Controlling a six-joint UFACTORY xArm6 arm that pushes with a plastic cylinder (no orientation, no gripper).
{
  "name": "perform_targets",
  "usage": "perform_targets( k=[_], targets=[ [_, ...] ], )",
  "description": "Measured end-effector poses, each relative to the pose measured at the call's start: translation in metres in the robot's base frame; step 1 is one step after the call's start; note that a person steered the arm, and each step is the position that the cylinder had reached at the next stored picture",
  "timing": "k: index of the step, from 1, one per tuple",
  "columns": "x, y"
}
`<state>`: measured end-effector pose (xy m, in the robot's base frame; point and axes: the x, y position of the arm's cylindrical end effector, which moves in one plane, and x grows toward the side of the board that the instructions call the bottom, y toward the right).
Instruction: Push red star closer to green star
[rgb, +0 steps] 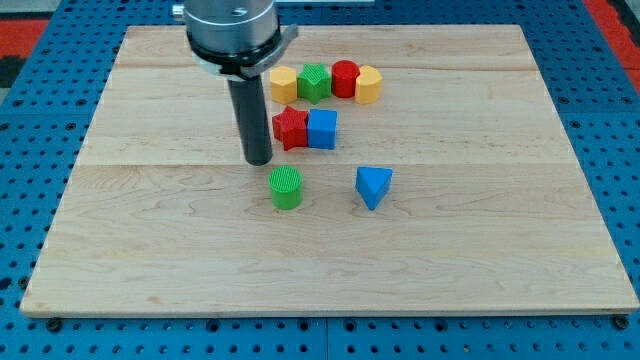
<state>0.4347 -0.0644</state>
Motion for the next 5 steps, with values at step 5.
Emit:
perform_targets(
  k=[5],
  targets=[
    [-0.032, -0.031]
  ],
)
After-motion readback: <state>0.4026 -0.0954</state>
